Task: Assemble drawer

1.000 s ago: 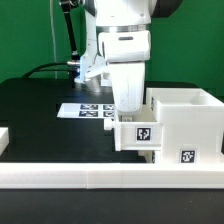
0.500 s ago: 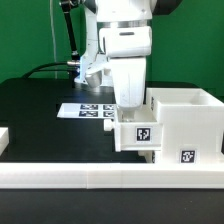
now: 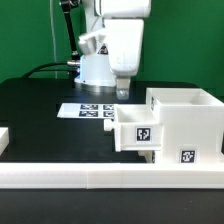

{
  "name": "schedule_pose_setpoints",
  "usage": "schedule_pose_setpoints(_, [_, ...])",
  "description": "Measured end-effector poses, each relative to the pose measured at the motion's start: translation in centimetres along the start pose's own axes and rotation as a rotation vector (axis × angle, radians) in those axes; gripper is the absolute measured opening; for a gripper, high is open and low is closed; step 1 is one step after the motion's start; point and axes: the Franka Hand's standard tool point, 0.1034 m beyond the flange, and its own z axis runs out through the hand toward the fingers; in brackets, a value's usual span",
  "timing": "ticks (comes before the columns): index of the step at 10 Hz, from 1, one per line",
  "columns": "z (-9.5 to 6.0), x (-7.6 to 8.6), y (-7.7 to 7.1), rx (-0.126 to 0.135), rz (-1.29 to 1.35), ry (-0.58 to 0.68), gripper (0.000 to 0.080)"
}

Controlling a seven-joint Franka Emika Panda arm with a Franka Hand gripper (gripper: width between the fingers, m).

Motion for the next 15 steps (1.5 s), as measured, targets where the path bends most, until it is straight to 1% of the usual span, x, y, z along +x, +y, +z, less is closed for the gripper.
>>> schedule_pose_setpoints(1, [-1.0, -1.4, 0.3, -0.009, 0.0, -0.009, 0.0649])
schedule_pose_setpoints(2, [-1.1, -2.6, 0.8, -0.02, -0.021, -0.009, 0.0649])
schedule_pose_setpoints(3, [-0.2, -4.0, 0.8, -0.02, -0.026, -0.006, 0.0649])
schedule_pose_setpoints(4, [0.7, -4.9, 0.6, -0.007, -0.018, -0.001, 0.0649])
schedule_pose_setpoints(5, [1.6, -5.3, 0.6, -0.004, -0.018, 0.004, 0.0649])
schedule_pose_setpoints(6, [2.7, -5.4, 0.2, 0.01, -0.015, 0.011, 0.0649])
schedule_pose_setpoints(8, [4.3, -4.9, -0.3, 0.028, -0.011, 0.023, 0.0649])
schedule_pose_setpoints(11, [5.3, -2.4, -0.5, 0.046, -0.006, 0.034, 0.0649])
schedule_pose_setpoints(12, [5.4, -1.7, -0.1, 0.043, -0.009, 0.035, 0.0649])
schedule_pose_setpoints(14, [5.8, 0.0, -0.1, 0.049, 0.01, 0.039, 0.0649])
schedule_pose_setpoints(15, [5.8, 0.9, 0.3, 0.046, 0.024, 0.041, 0.0649])
